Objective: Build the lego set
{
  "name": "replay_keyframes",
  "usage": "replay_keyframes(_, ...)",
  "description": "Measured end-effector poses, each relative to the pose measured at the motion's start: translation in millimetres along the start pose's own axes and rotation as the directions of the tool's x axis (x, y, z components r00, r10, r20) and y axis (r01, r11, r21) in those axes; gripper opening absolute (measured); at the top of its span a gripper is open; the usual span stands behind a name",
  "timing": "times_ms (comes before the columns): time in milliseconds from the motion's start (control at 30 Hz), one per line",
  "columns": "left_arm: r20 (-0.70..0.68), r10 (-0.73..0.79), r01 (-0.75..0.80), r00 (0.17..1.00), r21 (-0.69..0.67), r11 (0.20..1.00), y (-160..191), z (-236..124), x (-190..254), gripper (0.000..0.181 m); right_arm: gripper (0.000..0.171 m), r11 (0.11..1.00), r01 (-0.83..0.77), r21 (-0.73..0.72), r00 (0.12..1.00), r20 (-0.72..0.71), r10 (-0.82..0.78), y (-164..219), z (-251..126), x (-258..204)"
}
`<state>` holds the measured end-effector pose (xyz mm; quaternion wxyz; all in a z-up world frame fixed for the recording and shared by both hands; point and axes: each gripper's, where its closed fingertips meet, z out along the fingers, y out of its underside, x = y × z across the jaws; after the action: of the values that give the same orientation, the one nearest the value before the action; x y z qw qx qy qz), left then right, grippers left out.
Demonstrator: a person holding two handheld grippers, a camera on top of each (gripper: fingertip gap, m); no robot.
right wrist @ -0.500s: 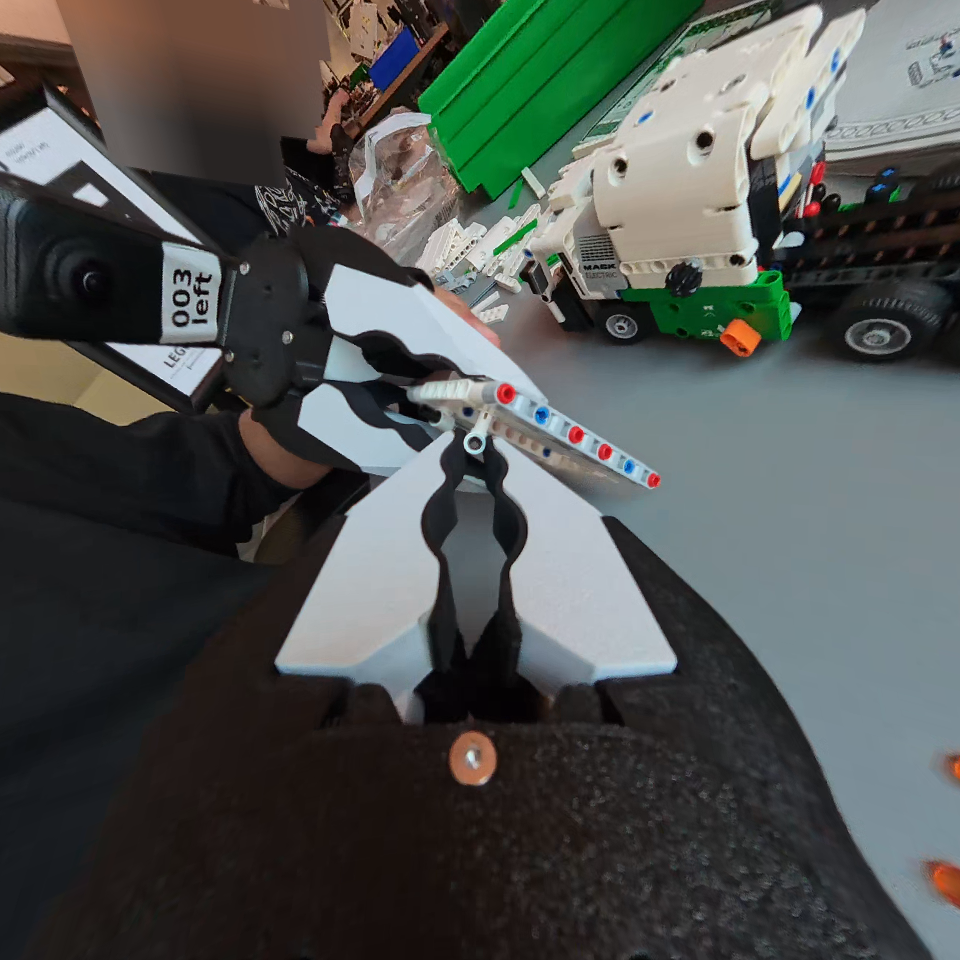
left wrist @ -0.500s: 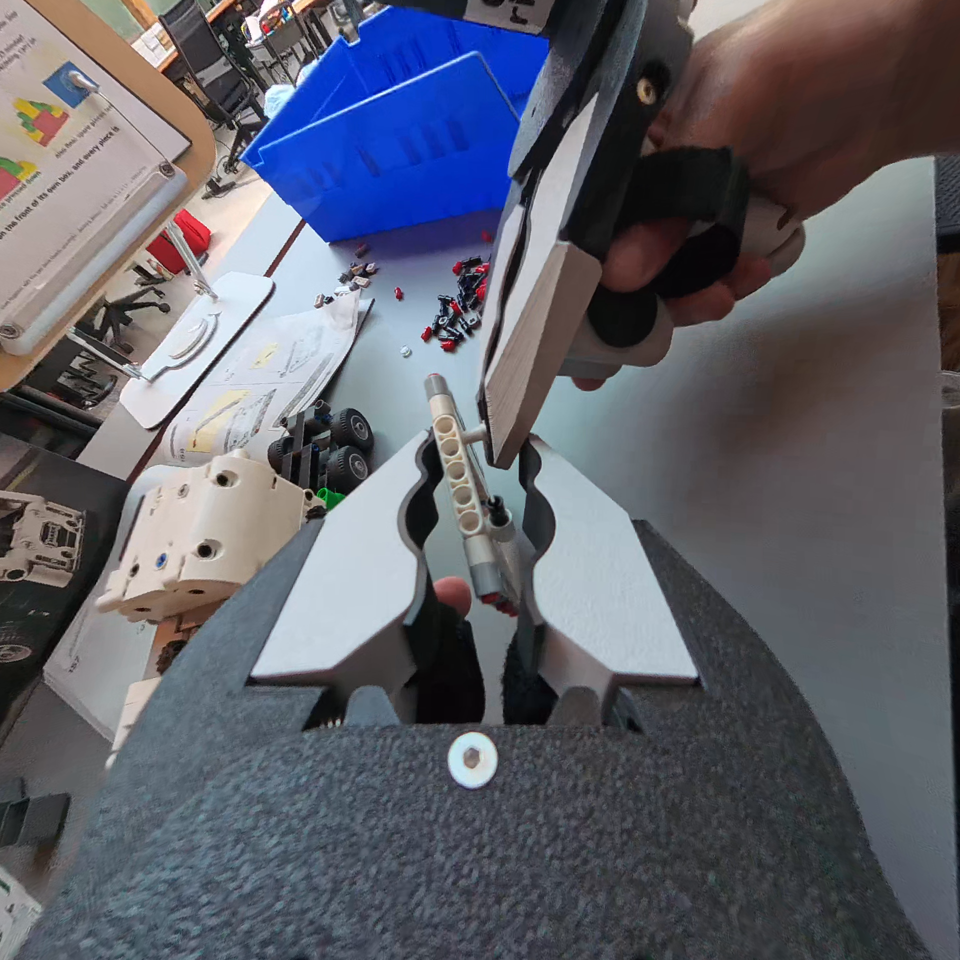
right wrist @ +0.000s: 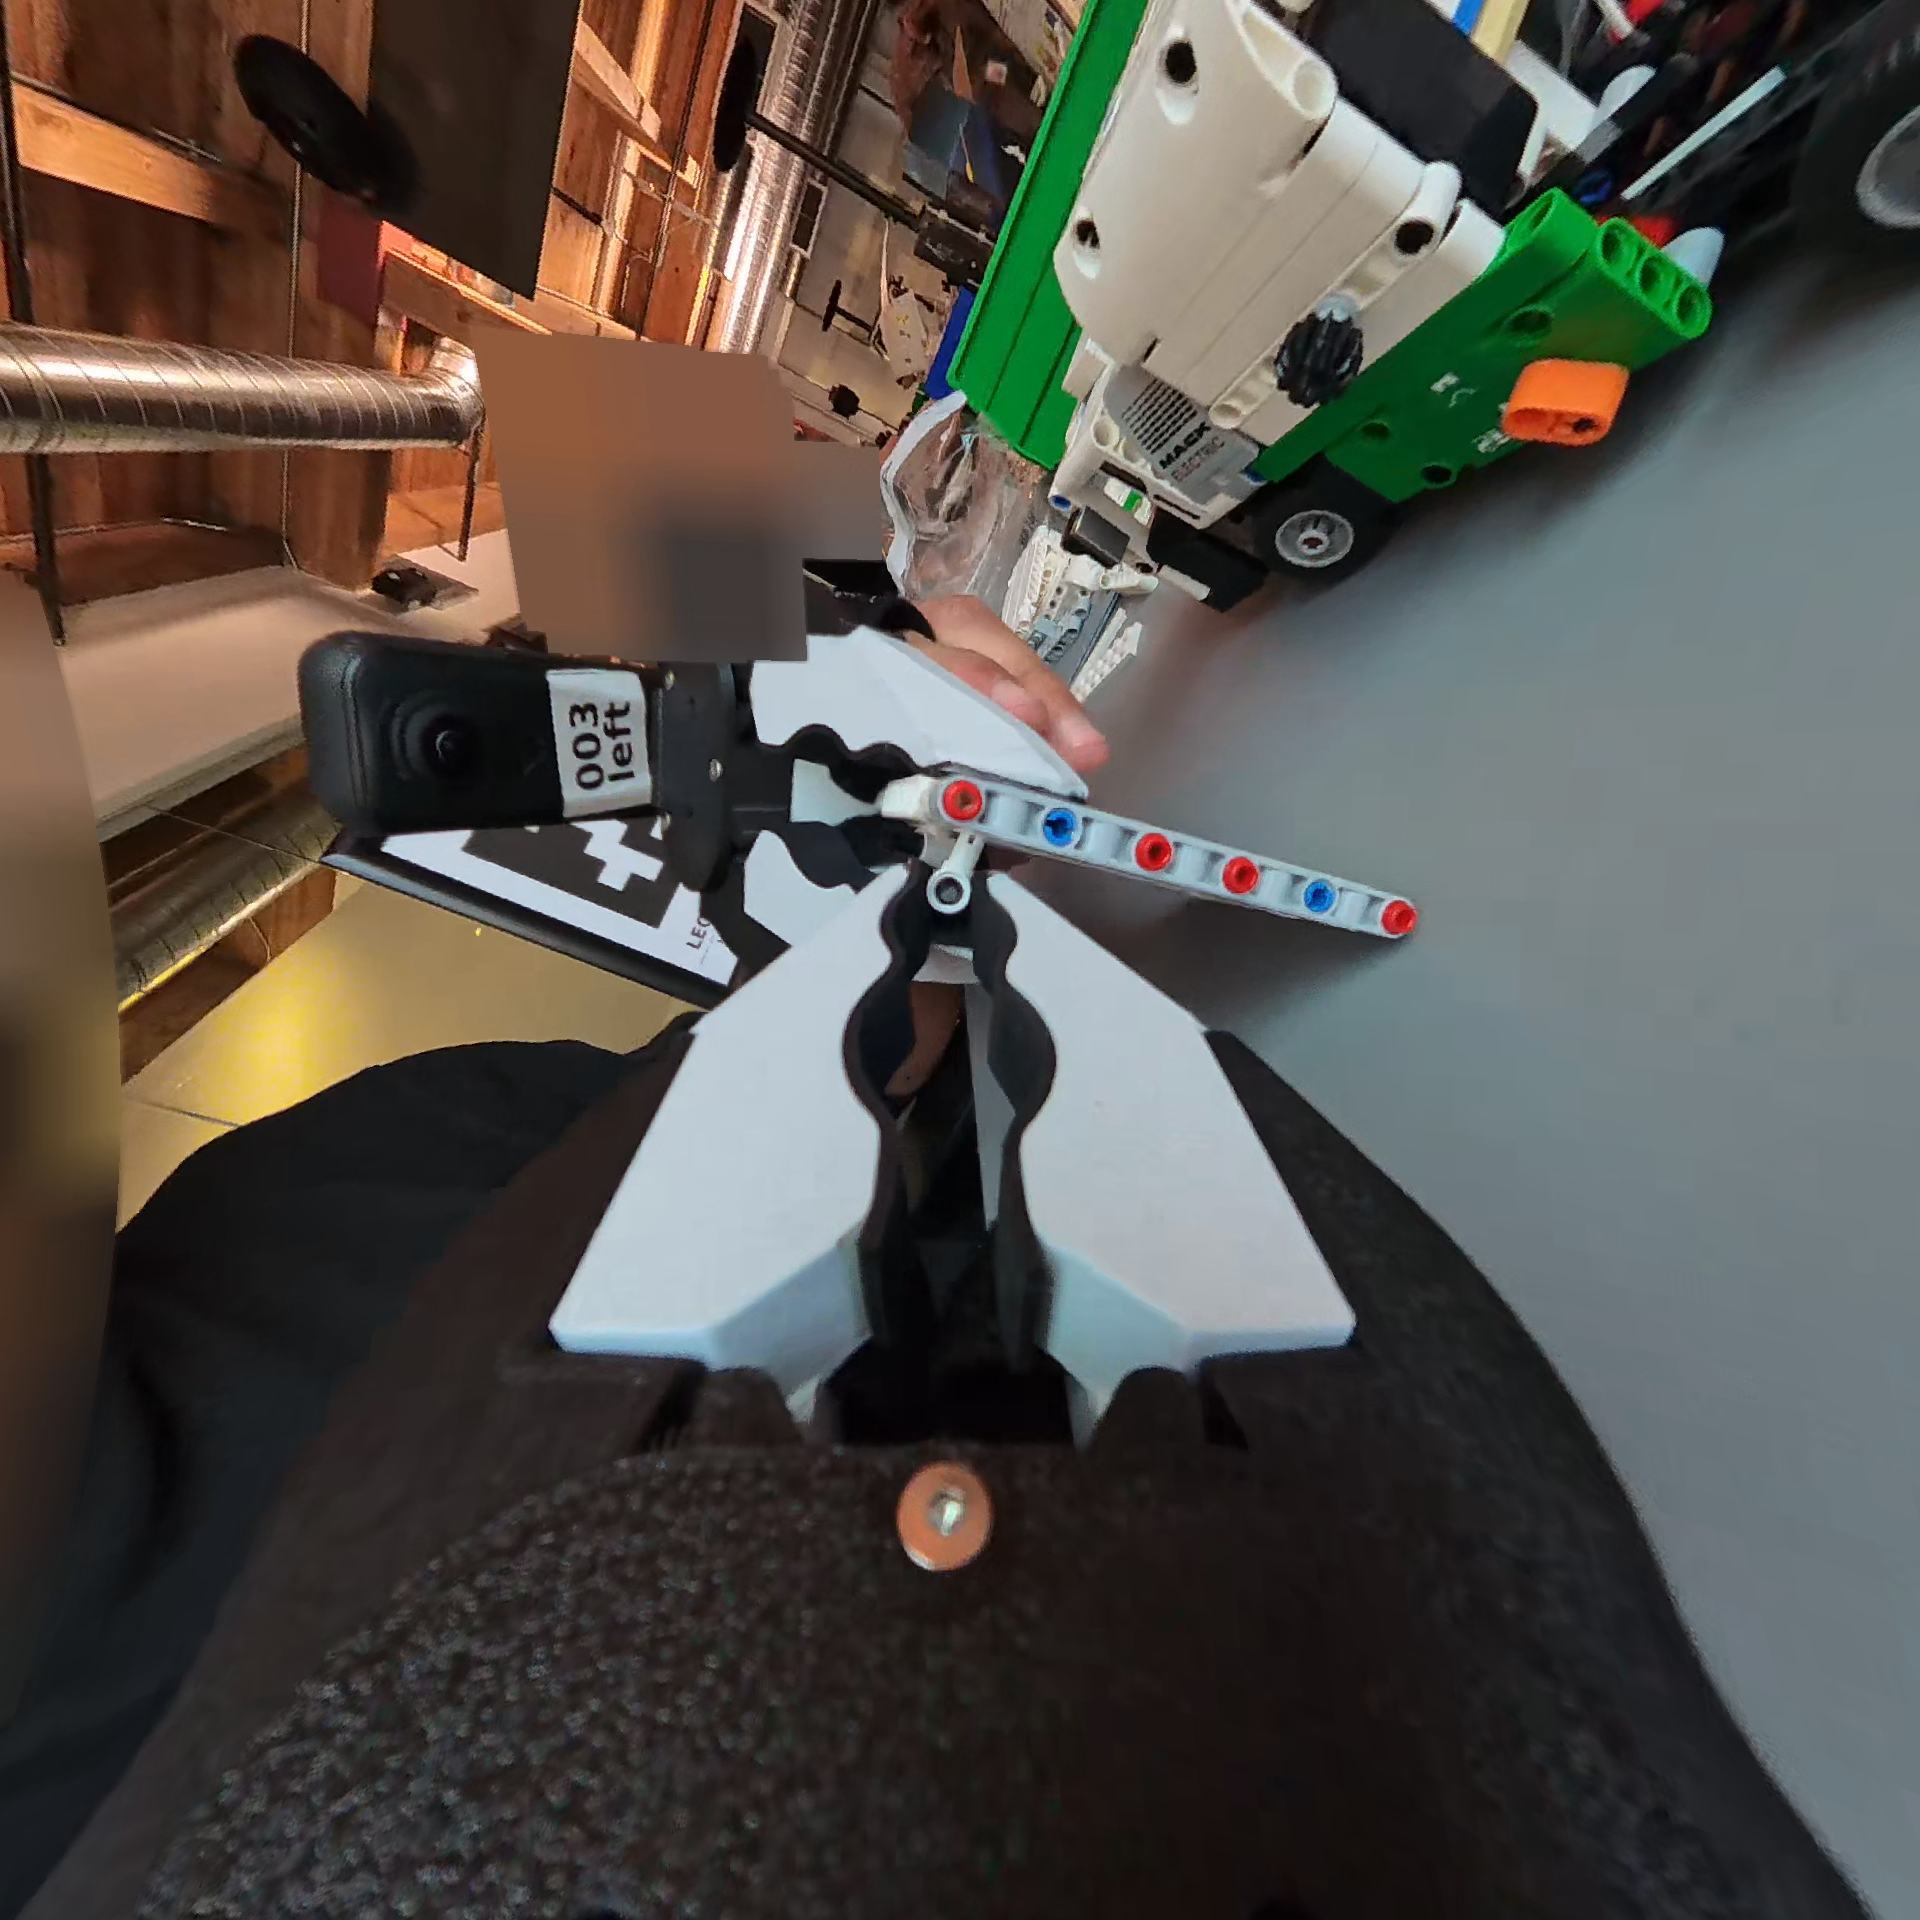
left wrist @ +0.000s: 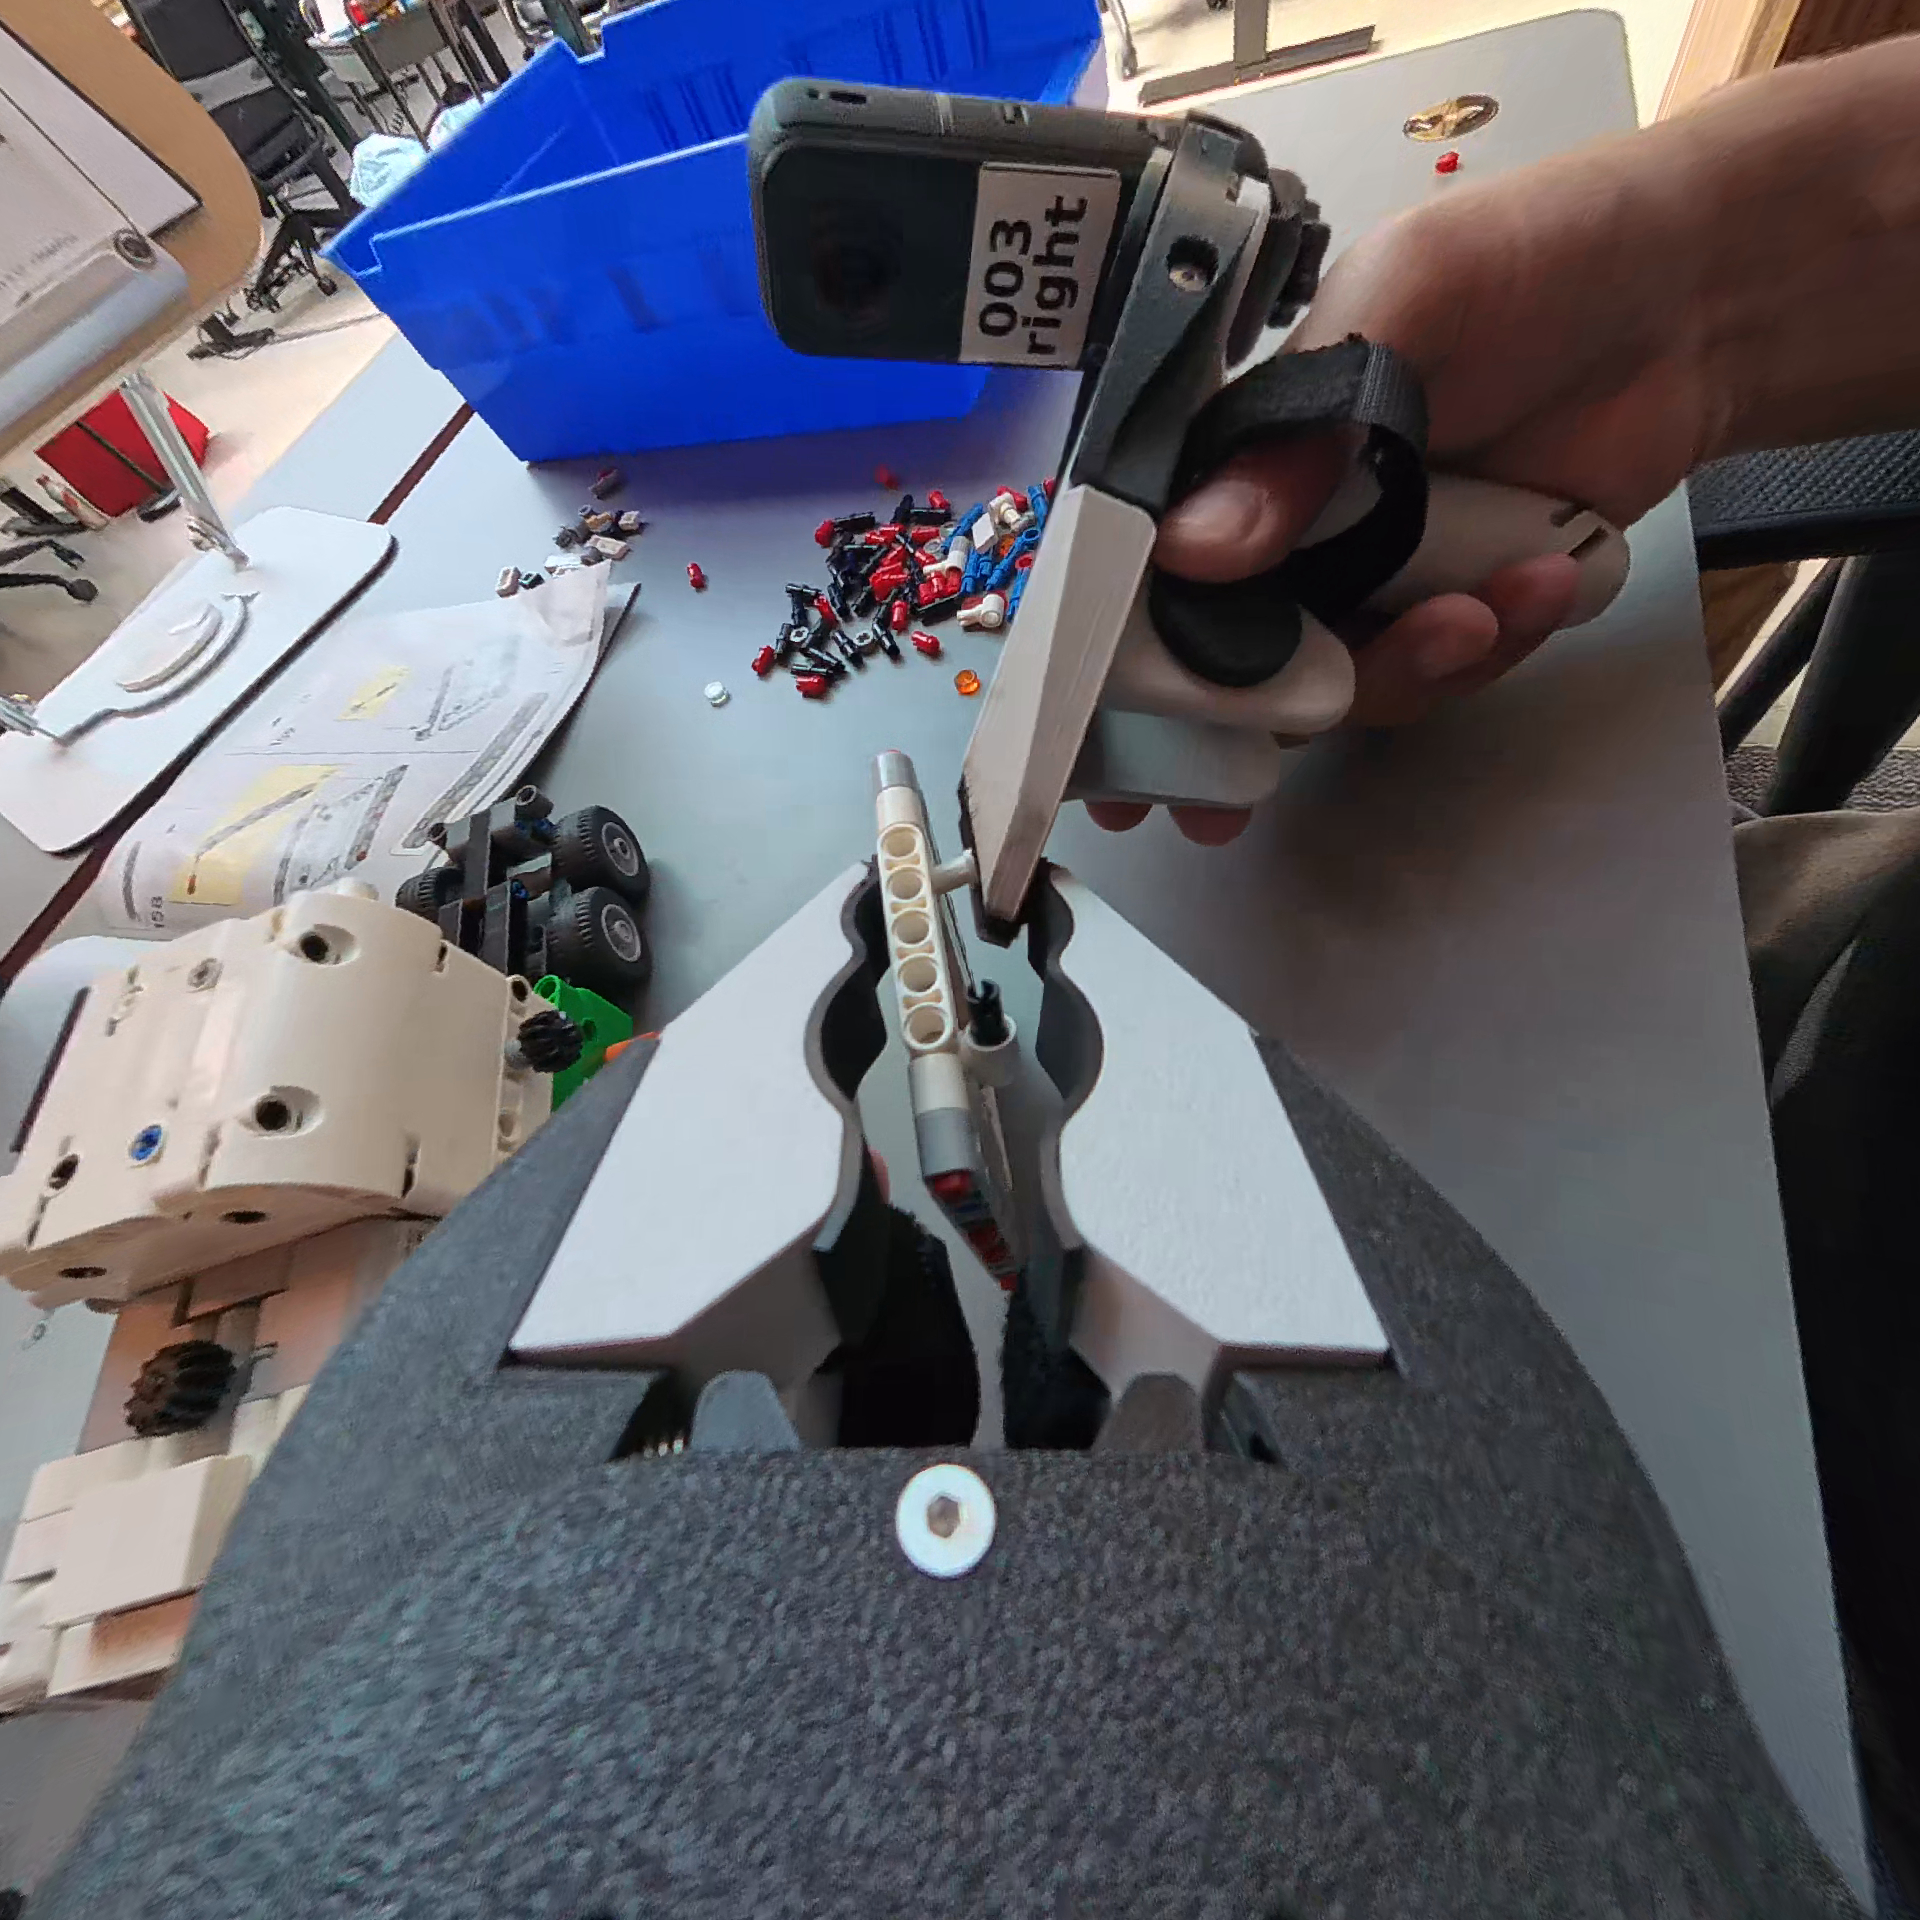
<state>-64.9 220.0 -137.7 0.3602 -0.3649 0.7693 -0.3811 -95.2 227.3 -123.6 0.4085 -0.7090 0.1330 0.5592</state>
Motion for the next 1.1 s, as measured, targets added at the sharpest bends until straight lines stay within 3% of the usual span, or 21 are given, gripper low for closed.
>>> replay_keyframes(200, -0.051, -0.203, 0.204, 0.978, 0.002, 0.979, 0.6, 1.1, 3.8, 0.021, 0.007, 1.0, -0.018, 0.019, 1.0, 0.015, 0.018, -0.3, -0.8, -0.6)
replay_keyframes(400, -0.05, -0.208, 0.208, 0.977, 0.01, 0.978, 1.4, 1.1, 3.0, 0.02, 0.008, 0.999, -0.036, 0.002, 0.999, 0.04, 0.036, -1.4, -0.5, -1.2)
replay_keyframes(500, -0.048, -0.21, 0.211, 0.976, 0.02, 0.977, 1.5, 0.7, 2.2, 0.021, 0.02, 0.997, -0.077, -0.012, 0.993, 0.084, 0.078, -2.7, -1.6, -3.3)
replay_keyframes(633, -0.051, -0.216, 0.218, 0.975, 0.027, 0.976, 3.0, -1.8, 1.5, 0.021, 0.022, 0.997, -0.074, 0.001, 0.994, 0.082, 0.074, -6.8, -7.3, -2.4)
replay_keyframes(733, -0.051, -0.208, 0.21, 0.977, 0.023, 0.977, 3.4, -3.1, 2.3, 0.02, 0.022, 1.0, 0.015, -0.008, 1.0, 0.025, -0.015, -8.4, -14.0, -0.5)
replay_keyframes(800, -0.06, -0.207, 0.208, 0.977, 0.02, 0.978, 3.1, -3.1, 3.4, 0.02, 0.019, 0.962, 0.259, -0.082, 0.961, -0.079, -0.266, -6.3, -18.5, -0.5)
replay_keyframes(833, -0.072, -0.207, 0.209, 0.976, 0.019, 0.978, 2.7, -3.2, 5.0, 0.02, 0.02, 0.889, 0.431, -0.152, 0.883, -0.129, -0.451, -4.4, -20.6, -1.4)
replay_keyframes(867, -0.092, -0.208, 0.21, 0.974, 0.017, 0.977, 2.1, -3.4, 7.4, 0.02, 0.025, 0.758, 0.612, -0.226, 0.753, -0.125, -0.646, -0.7, -21.3, -9.0)
replay_keyframes(933, -0.139, -0.202, 0.204, 0.97, 0.001, 0.979, 1.5, -4.8, 12.8, 0.02, 0.026, 0.347, 0.857, -0.382, 0.338, -0.092, -0.937, 7.5, -25.2, -17.3)
replay_keyframes(1000, -0.172, -0.188, 0.187, 0.967, -0.022, 0.982, 2.0, -7.2, 16.3, 0.02, 0.014, -0.061, 0.861, -0.505, -0.086, -0.027, -0.996, 5.5, -29.2, -18.4)
replay_keyframes(1033, -0.186, -0.18, 0.178, 0.966, -0.028, 0.984, 2.1, -8.2, 18.1, 0.02, 0.013, -0.207, 0.808, -0.552, -0.234, 0.023, -0.972, 3.3, -29.3, -17.4)
replay_keyframes(1100, -0.21, -0.173, 0.169, 0.962, -0.037, 0.985, 2.1, -9.5, 20.8, 0.02, 0.012, -0.376, 0.72, -0.583, -0.387, 0.112, -0.915, -0.7, -25.9, -18.3)
